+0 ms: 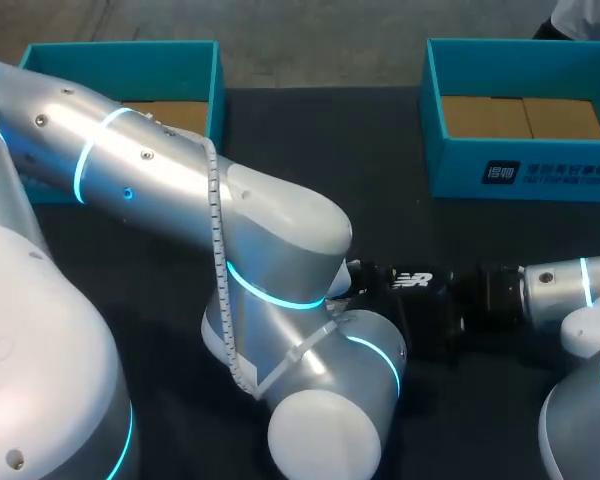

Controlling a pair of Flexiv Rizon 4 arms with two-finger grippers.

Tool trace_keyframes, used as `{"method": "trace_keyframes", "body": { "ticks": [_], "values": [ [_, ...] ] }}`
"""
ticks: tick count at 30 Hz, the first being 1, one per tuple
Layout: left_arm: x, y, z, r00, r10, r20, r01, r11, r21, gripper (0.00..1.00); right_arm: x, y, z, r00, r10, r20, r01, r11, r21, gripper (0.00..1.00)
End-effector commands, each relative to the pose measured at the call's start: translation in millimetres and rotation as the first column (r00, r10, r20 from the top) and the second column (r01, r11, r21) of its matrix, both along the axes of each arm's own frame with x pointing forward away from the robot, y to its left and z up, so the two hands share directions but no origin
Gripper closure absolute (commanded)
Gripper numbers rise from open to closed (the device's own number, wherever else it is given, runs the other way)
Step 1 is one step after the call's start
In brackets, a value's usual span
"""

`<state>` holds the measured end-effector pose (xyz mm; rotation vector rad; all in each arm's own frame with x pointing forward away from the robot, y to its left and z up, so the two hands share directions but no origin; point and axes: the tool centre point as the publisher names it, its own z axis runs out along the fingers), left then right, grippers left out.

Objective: Take the shoe out of the shoebox, open the shoe tongue, remove and reinsert the insole, then place the shoe into the shoebox

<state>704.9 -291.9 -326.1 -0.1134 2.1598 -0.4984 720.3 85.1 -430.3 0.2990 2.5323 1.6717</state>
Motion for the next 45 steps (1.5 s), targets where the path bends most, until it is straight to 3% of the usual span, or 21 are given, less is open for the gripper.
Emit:
{"method": "trace_keyframes", "body": {
  "ticks": [1,4,6,7,8,23,34,45],
  "values": [
    [-1.6,1,0,1.000,0.001,0.006,-0.001,1.000,-0.001,0.66,-0.3,1,0,1.000,-0.001,-0.001,0.001,1.000,-0.004,1.00],
    [-1.2,1,-1,1.000,0.004,0.007,-0.004,1.000,0.001,0.69,-0.3,1,0,1.000,-0.001,-0.001,0.001,1.000,-0.004,1.00],
    [-1.1,0,-1,1.000,0.005,0.005,-0.005,1.000,0.001,0.89,-0.3,1,0,1.000,-0.001,-0.001,0.001,1.000,-0.004,1.00],
    [-1.1,0,-1,1.000,0.005,0.005,-0.005,1.000,0.001,0.89,-0.3,1,0,1.000,-0.001,-0.001,0.001,1.000,-0.004,1.00],
    [-1.5,0,-1,1.000,0.006,0.006,-0.006,1.000,0.000,1.00,-0.3,1,0,1.000,-0.001,-0.001,0.001,1.000,-0.004,1.00],
    [-4.7,0,3,1.000,0.010,0.008,-0.010,1.000,-0.008,1.00,-0.3,1,0,1.000,-0.001,-0.001,0.001,1.000,-0.004,1.00],
    [-21.4,-12,27,1.000,-0.021,-0.002,0.021,0.997,-0.068,1.00,-0.3,1,0,1.000,-0.001,-0.001,0.001,1.000,-0.004,1.00],
    [-21.7,-26,53,0.999,-0.023,-0.032,0.018,0.992,-0.127,1.00,-0.3,1,0,1.000,-0.001,-0.001,0.001,1.000,-0.004,1.00]
  ]
}}
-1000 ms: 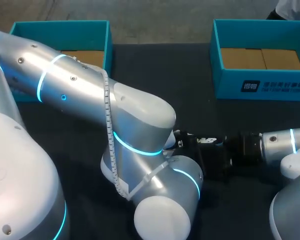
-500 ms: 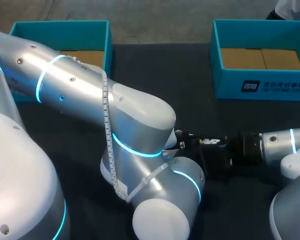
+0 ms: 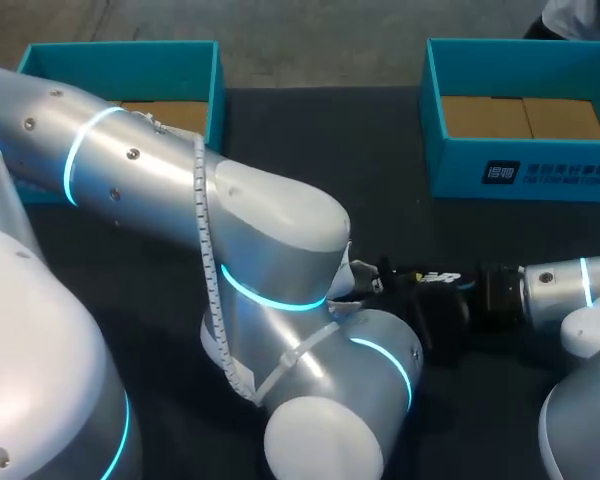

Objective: Take the shoe out of the shoebox, open the shoe tongue, remove and reinsert the insole, then place the shoe into the shoebox

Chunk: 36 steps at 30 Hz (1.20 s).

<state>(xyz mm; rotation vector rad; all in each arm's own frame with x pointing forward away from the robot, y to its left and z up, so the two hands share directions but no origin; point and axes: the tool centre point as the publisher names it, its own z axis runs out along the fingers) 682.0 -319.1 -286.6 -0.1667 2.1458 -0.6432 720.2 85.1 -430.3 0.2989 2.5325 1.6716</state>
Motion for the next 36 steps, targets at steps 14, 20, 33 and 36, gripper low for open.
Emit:
{"method": "trace_keyframes", "body": {
  "ticks": [14,20,33,36],
  "values": [
    [10.7,-17,64,0.999,0.000,-0.054,-0.003,0.998,-0.060,1.00,-0.2,1,0,1.000,-0.001,-0.001,0.001,1.000,-0.004,1.00],
    [16.7,-23,78,0.997,0.019,-0.076,-0.024,0.998,-0.063,1.00,-0.2,1,0,1.000,-0.001,-0.001,0.001,1.000,-0.004,1.00],
    [36.8,-31,113,0.971,0.027,-0.237,-0.049,0.995,-0.087,1.00,-0.2,1,0,1.000,-0.001,-0.001,0.001,1.000,-0.004,1.00],
    [39.6,-34,121,0.964,0.029,-0.264,-0.055,0.994,-0.092,1.00,-0.2,1,0,1.000,-0.001,-0.001,0.001,1.000,-0.004,1.00]
  ]
}}
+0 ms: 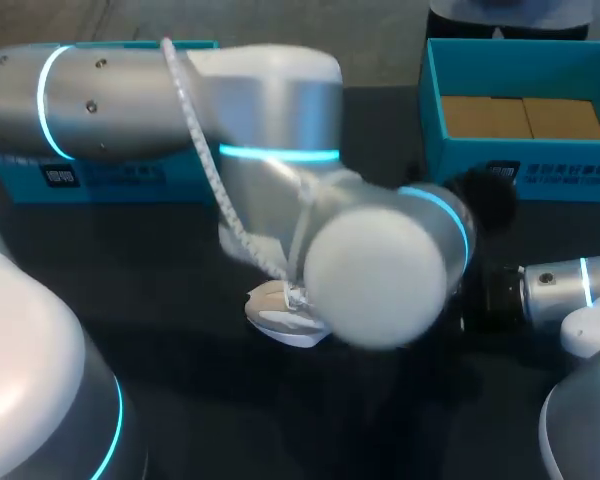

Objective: Take the shoe out of the shoebox, open the shoe tongue, remove and reinsert the insole, then place the shoe into the shoebox

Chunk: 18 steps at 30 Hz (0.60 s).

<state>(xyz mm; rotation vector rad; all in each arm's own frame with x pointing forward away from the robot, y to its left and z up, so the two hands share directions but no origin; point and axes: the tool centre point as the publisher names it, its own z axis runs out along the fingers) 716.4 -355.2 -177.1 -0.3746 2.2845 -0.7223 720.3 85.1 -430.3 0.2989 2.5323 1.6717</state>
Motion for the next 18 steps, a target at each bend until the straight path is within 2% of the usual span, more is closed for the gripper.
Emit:
{"method": "trace_keyframes", "body": {
  "ticks": [1,11,18],
  "values": [
    [6.4,1,14,0.997,-0.030,-0.068,0.029,1.000,-0.004,1.00,-0.2,1,0,1.000,-0.001,-0.001,0.001,1.000,-0.004,1.00],
    [1.1,3,38,0.987,-0.011,-0.161,0.012,1.000,0.003,1.00,-0.2,1,0,1.000,-0.001,-0.001,0.001,1.000,-0.004,1.00],
    [7.1,7,69,0.949,-0.030,-0.314,0.029,1.000,-0.008,1.00,-0.2,1,0,1.000,-0.001,-0.001,0.001,1.000,-0.004,1.00]
  ]
}}
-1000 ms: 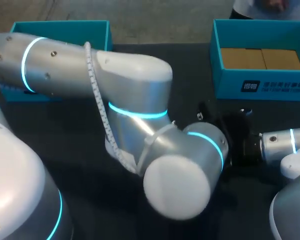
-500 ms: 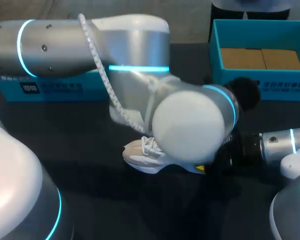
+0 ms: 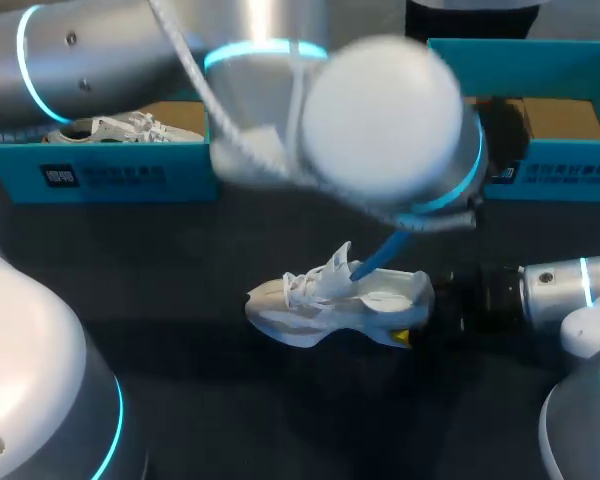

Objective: Take the shoe out of the shoebox, open the shoe tongue, remove and reinsert the insole, then place the shoe into the shoebox

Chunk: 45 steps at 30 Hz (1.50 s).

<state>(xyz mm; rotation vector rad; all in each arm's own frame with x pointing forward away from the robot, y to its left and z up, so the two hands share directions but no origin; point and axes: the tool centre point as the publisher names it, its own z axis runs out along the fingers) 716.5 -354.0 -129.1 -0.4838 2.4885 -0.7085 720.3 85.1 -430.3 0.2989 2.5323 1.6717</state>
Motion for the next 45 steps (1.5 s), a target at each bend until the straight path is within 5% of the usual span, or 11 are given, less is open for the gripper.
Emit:
{"method": "trace_keyframes", "body": {
  "ticks": [1,18,32,45],
  "values": [
    [7.1,7,24,0.994,-0.038,-0.106,0.037,0.999,-0.012,1.00,-0.2,1,0,1.000,-0.001,-0.001,0.001,1.000,-0.004,1.00],
    [-7.0,36,83,0.916,-0.234,-0.327,0.164,0.959,-0.229,1.00,-0.2,1,0,1.000,-0.001,-0.001,0.001,1.000,-0.004,1.00],
    [-24.7,60,131,0.828,-0.457,-0.324,0.296,0.848,-0.440,1.00,-0.2,1,0,1.000,-0.001,-0.001,0.001,1.000,-0.004,1.00],
    [-24.7,60,131,0.828,-0.457,-0.324,0.296,0.848,-0.440,1.00,-0.2,1,0,1.000,-0.001,-0.001,0.001,1.000,-0.004,1.00]
  ]
}}
